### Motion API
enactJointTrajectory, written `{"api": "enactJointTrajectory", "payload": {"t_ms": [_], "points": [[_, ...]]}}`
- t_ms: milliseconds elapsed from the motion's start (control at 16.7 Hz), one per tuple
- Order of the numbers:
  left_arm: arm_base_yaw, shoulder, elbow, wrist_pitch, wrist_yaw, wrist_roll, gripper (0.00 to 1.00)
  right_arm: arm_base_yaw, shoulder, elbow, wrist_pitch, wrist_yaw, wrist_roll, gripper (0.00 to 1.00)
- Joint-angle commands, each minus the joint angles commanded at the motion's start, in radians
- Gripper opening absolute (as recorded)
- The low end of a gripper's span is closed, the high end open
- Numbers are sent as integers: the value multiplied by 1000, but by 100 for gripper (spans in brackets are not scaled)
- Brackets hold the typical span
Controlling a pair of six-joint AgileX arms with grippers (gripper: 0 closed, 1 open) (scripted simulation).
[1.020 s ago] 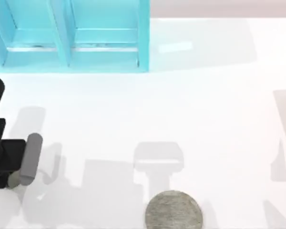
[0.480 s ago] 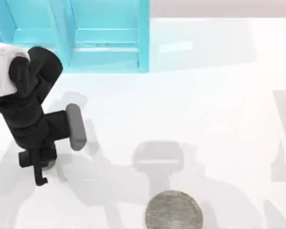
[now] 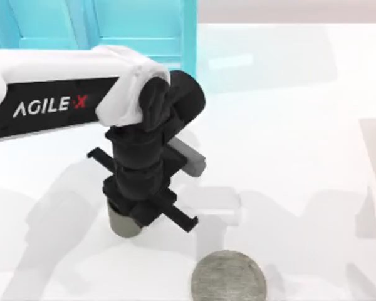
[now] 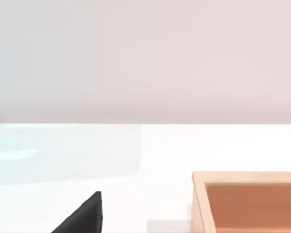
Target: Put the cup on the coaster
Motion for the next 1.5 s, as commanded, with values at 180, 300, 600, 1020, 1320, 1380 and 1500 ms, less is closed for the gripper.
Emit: {"api": "enactJointTrajectory", "payload": {"t_ms": [180,300,600,1020,1320,1380,1500], "points": [[-137,57,102,-47,7,-388,0,0,0,0,0,0,0,100],[-218,78,165,-65,7,-617,0,0,0,0,0,0,0,100],[-365,82,279,-77,-6,-1013,0,0,0,0,0,0,0,100],[-416,74,317,-75,-15,-1142,0,0,0,0,0,0,0,100],[-412,80,277,-33,-15,-1133,0,0,0,0,0,0,0,100],[-409,84,251,2,-15,-1132,0,0,0,0,0,0,0,100],[-404,97,188,92,-14,-1131,0,0,0,0,0,0,0,100]]}}
